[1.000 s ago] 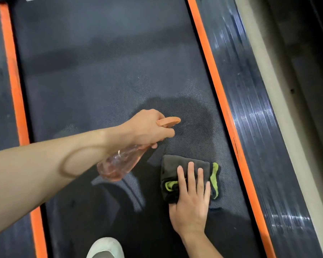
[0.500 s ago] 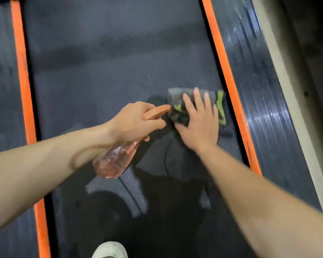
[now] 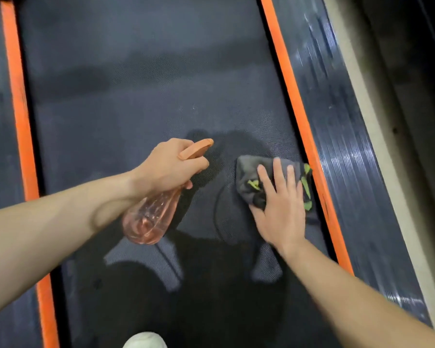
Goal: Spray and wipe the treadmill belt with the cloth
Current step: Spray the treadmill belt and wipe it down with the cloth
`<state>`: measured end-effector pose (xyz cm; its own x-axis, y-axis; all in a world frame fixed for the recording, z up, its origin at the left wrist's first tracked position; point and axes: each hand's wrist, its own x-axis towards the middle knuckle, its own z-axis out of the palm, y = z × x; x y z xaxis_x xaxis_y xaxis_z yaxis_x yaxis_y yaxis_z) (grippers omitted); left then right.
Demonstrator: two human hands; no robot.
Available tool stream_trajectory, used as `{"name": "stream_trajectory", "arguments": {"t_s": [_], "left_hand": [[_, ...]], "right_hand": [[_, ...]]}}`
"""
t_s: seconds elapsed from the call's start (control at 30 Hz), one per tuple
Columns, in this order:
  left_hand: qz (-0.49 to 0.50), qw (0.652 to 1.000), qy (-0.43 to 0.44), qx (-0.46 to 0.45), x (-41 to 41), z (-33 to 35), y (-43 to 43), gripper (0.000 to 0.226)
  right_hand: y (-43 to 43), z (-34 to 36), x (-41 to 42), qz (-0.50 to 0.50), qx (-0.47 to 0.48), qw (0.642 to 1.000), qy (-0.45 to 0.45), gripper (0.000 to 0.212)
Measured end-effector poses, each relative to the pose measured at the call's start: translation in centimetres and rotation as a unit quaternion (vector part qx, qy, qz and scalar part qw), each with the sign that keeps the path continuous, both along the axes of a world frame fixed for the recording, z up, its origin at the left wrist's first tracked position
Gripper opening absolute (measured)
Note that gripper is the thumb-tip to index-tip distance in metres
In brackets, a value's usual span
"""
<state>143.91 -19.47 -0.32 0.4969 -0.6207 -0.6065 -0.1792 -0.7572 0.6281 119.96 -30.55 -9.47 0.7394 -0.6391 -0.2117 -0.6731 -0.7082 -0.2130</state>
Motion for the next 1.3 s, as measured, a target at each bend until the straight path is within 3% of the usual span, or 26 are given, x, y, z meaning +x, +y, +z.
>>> {"name": "stream_trajectory", "arguments": {"t_s": [0.1, 0.2, 0.27, 0.4, 0.5, 0.7, 0.93, 1.1, 1.2, 1.3], "left_hand": [[-0.013, 1.000, 0.004, 0.004, 0.1, -0.3, 0.3, 0.034], [-0.014, 1.000, -0.002, 0.012, 0.3, -0.2, 0.7, 0.048], [-0.011, 1.000, -0.005, 0.025, 0.6, -0.1, 1.1, 0.051], [-0.026, 0.998, 0.004, 0.053, 0.5, -0.4, 2.0, 0.028], [-0.036, 0.998, 0.004, 0.058, 0.1, -0.5, 2.8, 0.025], [-0.053, 0.996, -0.034, 0.070, 0.2, -0.2, 5.0, 0.023], [-0.054, 0.994, -0.002, 0.097, 0.4, 0.0, 8.3, 0.025], [0.001, 0.997, -0.025, 0.076, 1.1, 0.2, 10.0, 0.027], [-0.011, 0.992, -0.032, 0.119, 1.5, 0.5, 11.4, 0.024], [0.039, 0.993, -0.004, 0.110, 2.2, 0.4, 13.3, 0.026]], "right_hand": [[-5.3, -0.7, 8.1, 0.006, -0.001, 1.000, -0.020, 0.078], [-7.7, -0.7, 12.6, -0.024, 0.010, 0.999, -0.023, 0.073], [-5.6, -0.5, 11.4, -0.034, 0.005, 0.999, -0.019, 0.071], [2.8, 0.3, 3.4, -0.034, -0.013, 0.999, 0.006, 0.080], [7.3, 0.0, -0.5, -0.047, -0.014, 0.997, 0.055, 0.087], [11.9, 0.2, -1.4, -0.088, 0.003, 0.993, 0.082, 0.104], [15.1, -0.1, -1.9, -0.083, 0.002, 0.992, 0.090, 0.112], [15.9, -0.2, -0.8, -0.056, 0.008, 0.996, 0.067, 0.103], [15.6, 0.3, 1.3, 0.003, 0.011, 0.999, 0.039, 0.088], [12.5, 0.3, 5.8, 0.069, 0.003, 0.997, 0.023, 0.086]]}}
